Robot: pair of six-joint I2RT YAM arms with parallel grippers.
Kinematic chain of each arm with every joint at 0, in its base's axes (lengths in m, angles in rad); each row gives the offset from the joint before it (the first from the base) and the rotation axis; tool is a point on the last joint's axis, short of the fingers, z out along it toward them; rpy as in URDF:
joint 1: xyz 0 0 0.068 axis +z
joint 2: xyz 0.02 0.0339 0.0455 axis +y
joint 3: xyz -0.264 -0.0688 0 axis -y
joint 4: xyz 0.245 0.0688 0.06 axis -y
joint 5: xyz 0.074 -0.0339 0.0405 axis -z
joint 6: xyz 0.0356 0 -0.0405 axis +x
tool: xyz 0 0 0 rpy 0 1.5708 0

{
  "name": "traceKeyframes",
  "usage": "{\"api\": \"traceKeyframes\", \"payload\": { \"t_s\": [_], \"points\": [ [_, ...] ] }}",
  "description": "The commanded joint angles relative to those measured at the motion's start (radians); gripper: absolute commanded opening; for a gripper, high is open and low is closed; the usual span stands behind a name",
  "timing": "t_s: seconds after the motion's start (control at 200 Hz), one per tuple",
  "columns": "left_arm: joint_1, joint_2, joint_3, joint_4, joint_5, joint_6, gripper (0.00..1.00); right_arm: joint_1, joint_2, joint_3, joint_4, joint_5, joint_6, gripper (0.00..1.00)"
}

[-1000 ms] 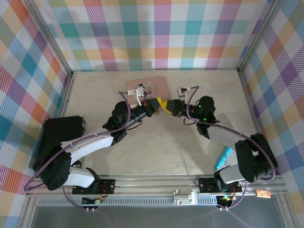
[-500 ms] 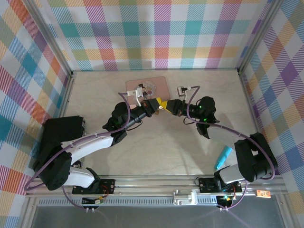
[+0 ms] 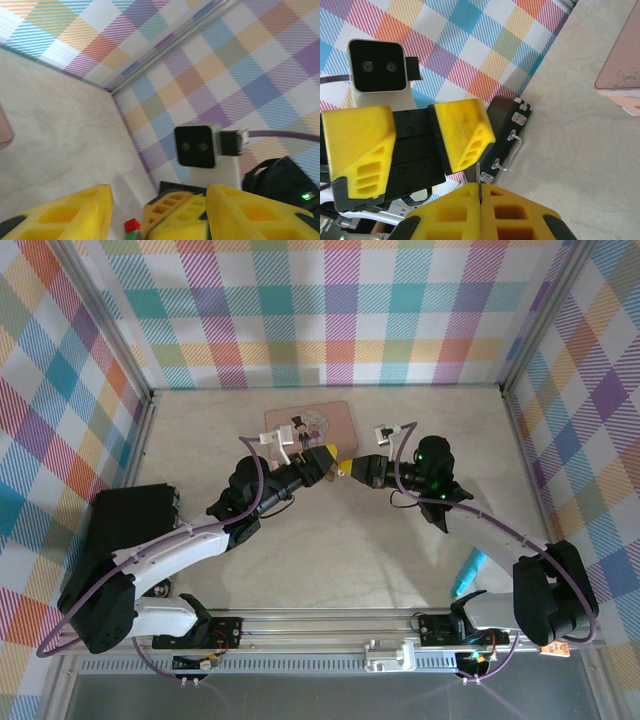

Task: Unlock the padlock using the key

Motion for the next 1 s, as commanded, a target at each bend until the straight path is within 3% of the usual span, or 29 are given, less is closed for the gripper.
{"api": "traceKeyframes", "payload": {
  "t_s": [0.0,0.25,0.545,0.625,0.995],
  "points": [
    [0.014,-0.018,0.014,-0.081,-0.013,0.009,0.62,0.005,-0.023,0.030,-0.105,0.006,-0.105,0.00],
    [0.022,-0.011,0.076,-0.186,0.062,-0.026,0.63,0.006,-0.080,0.077,-0.329,0.042,-0.364,0.00],
    [0.022,0.067,0.078,-0.081,0.121,-0.113,0.62,0.008,-0.067,0.108,-0.366,0.056,-0.425,0.00],
    [0.020,0.083,0.090,-0.070,0.130,-0.119,0.55,0.010,-0.062,0.114,-0.364,0.050,-0.427,0.00],
    [0.019,0.132,0.099,-0.025,0.142,-0.149,0.05,0.013,-0.052,0.122,-0.346,0.031,-0.413,0.00]
  ]
}}
